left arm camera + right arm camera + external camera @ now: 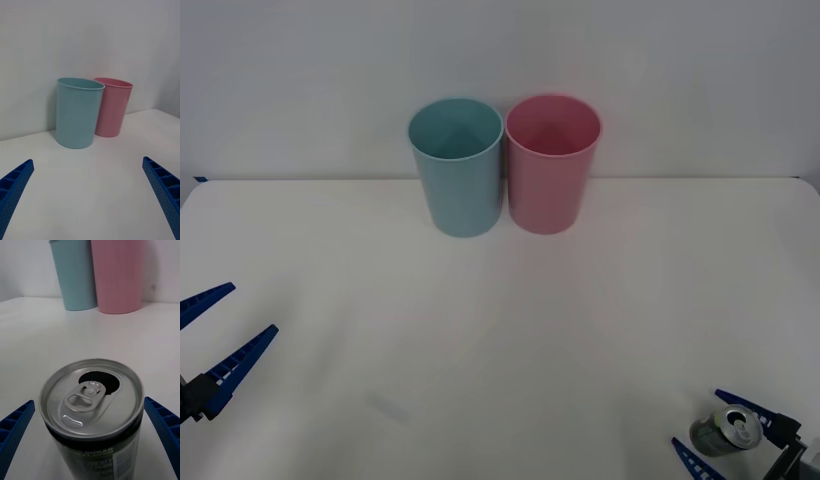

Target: Grasp the object on the table and drop it into the matching bin: aluminum can to the light blue bin, PET bottle to the pink bin.

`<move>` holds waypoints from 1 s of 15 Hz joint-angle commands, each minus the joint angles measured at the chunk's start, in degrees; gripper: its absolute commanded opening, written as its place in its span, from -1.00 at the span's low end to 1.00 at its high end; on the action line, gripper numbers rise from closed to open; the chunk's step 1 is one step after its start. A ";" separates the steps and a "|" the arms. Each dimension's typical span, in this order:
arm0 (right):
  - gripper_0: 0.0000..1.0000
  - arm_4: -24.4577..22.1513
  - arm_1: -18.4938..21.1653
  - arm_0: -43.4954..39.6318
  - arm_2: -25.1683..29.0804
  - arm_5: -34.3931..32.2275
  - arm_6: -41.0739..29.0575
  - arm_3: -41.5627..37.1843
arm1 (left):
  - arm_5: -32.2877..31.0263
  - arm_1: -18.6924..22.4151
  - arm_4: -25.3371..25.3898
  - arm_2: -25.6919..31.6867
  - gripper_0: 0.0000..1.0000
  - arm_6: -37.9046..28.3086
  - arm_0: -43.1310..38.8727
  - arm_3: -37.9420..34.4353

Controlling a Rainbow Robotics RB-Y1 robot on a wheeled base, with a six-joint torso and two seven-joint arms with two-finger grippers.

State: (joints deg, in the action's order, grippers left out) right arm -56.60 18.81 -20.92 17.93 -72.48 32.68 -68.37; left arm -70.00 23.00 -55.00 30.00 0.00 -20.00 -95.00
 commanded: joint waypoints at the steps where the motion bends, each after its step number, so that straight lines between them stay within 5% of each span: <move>1: 0.58 -0.01 0.00 0.00 0.00 0.06 0.28 0.00 | 0.00 0.00 0.00 0.00 1.00 0.00 0.00 0.00; 2: -0.22 -0.01 0.00 0.00 0.00 0.06 0.54 0.00 | 0.00 0.00 0.00 0.00 1.00 0.00 0.00 0.00; 4: -1.00 -0.01 0.00 0.00 0.00 0.15 0.63 0.00 | 0.00 0.00 0.00 0.00 1.00 0.00 0.00 0.00; 15: -1.00 0.08 0.35 0.00 0.17 -0.12 0.10 -1.24 | 0.00 0.00 0.00 0.00 1.00 0.00 0.00 0.00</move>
State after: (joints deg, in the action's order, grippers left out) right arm -56.54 19.01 -20.79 18.03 -72.50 32.97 -69.00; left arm -70.00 23.00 -55.00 30.00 0.00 -20.00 -95.00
